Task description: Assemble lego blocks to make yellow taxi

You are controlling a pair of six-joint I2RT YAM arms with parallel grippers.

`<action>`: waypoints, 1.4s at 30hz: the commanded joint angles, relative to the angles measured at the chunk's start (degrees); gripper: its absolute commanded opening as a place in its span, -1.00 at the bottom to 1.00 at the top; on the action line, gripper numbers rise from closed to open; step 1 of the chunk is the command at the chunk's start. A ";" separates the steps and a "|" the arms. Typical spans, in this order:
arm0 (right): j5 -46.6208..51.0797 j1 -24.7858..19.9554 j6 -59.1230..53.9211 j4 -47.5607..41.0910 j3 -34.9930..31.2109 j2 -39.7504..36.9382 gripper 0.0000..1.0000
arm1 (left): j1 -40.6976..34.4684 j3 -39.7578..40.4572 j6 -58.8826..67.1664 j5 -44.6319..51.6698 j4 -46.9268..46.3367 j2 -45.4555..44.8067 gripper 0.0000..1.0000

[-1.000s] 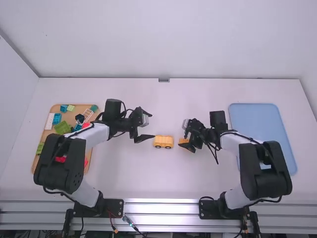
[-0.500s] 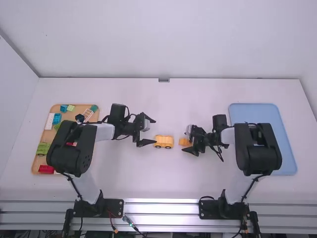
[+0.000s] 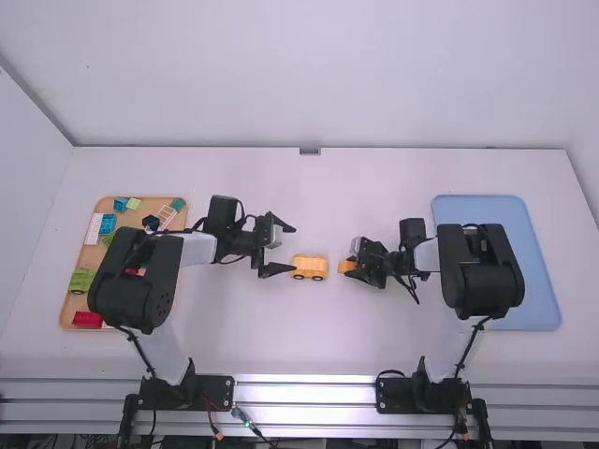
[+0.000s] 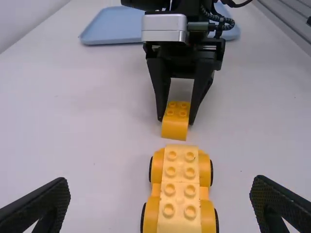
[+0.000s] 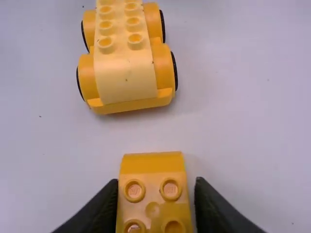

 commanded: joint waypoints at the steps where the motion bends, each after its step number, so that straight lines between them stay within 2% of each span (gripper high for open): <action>1: -0.46 -0.17 0.22 -0.22 0.83 0.85 -0.35 | -0.42 0.63 -0.20 1.49 -0.26 0.44 0.98; 7: -0.85 -0.13 1.84 -0.57 1.46 0.81 -0.41 | -1.79 -0.72 -0.02 -3.69 -0.20 0.44 0.97; 13: -3.56 -0.11 0.44 -5.44 4.37 0.79 -0.45 | -3.41 -2.71 4.37 -5.95 0.28 0.46 0.98; 19: -1.05 -0.11 -0.48 -6.27 3.96 0.81 -0.08 | -3.45 -2.89 2.89 -7.34 0.22 0.46 0.97; 22: -0.46 -0.20 -0.44 -5.70 3.32 0.81 -0.04 | -3.45 -2.82 2.84 -7.08 0.35 0.46 0.98; 31: -0.79 -0.24 1.25 1.33 -0.42 0.81 -0.09 | -3.45 -2.82 2.82 -6.88 0.42 0.46 0.98; 42: -4.48 -3.80 -1.33 -0.22 -0.83 0.81 -0.25 | -3.45 -2.82 2.82 -4.46 0.87 0.46 0.97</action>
